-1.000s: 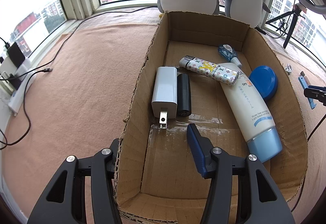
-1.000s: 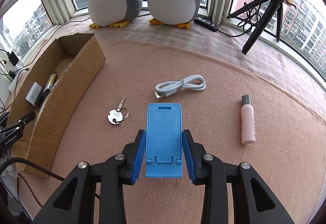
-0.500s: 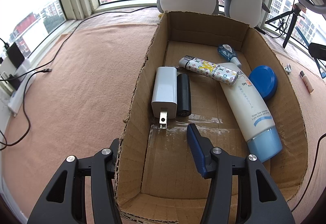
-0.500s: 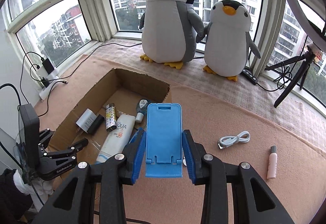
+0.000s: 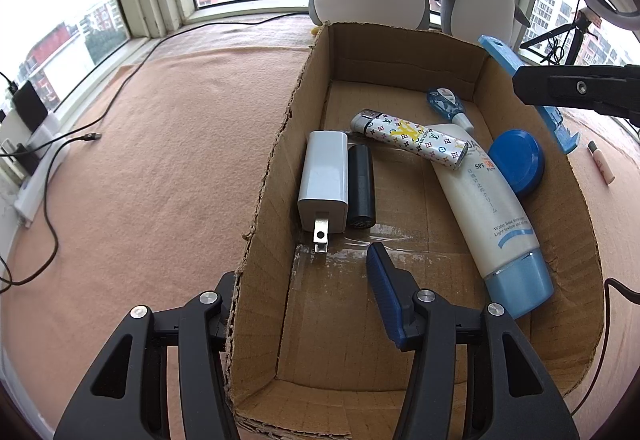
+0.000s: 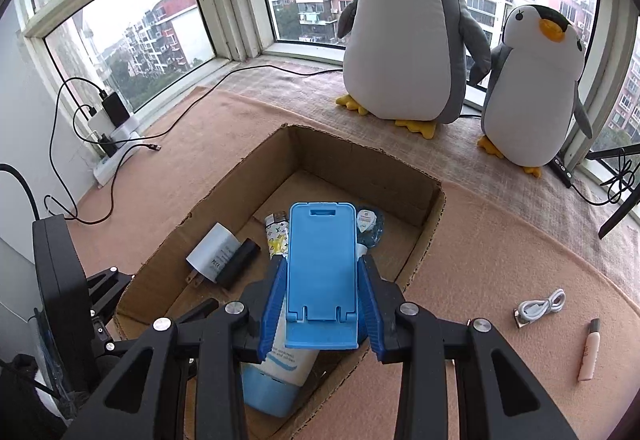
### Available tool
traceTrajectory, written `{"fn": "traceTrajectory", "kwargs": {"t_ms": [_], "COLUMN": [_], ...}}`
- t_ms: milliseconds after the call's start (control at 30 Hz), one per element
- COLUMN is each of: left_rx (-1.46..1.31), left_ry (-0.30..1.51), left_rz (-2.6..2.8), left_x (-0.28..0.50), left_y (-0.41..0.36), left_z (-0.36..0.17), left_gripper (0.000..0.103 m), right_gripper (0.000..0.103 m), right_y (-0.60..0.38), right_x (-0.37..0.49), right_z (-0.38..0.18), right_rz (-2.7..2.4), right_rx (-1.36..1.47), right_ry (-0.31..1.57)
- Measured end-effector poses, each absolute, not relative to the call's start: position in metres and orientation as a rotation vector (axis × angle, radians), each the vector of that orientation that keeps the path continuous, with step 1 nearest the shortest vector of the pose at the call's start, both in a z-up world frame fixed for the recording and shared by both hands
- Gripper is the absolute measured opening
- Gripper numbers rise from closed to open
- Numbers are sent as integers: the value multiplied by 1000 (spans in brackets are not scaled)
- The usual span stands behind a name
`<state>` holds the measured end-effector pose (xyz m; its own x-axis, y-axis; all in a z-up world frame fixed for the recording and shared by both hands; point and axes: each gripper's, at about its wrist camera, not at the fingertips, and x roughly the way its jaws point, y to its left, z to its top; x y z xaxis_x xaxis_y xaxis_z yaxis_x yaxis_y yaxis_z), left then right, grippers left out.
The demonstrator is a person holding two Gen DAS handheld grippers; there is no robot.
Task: Organize rigid objects
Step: 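Carry the phone stand into the box and open the right tool, then move the right tool to the white USB cable on the carpet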
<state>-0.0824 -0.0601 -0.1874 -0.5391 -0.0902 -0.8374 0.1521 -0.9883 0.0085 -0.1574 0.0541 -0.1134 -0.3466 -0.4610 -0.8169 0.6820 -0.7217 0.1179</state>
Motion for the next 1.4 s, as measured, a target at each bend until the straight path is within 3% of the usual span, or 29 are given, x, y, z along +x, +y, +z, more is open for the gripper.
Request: {"fn": "traceTrajectory", "kwargs": {"t_ms": [267, 367, 400, 1400], "left_rx": [1430, 1430, 1429, 1427], "left_ry": [100, 99, 98, 104], "left_rz": [-2640, -2639, -2639, -2639], "left_x": [-83, -83, -83, -84], "left_y": [-59, -58, -58, -55], "left_z": [-187, -187, -187, -188], "left_gripper": [53, 53, 53, 53], "right_gripper": [35, 62, 66, 67], "right_y": [42, 42, 43, 97], "right_x": [-158, -159, -159, -178], "right_z": [-122, -120, -119, -106], "right_rz": [-2084, -2093, -2108, -2216], "right_rx": [1173, 1164, 1156, 1205], "right_ry": [306, 285, 282, 111]}}
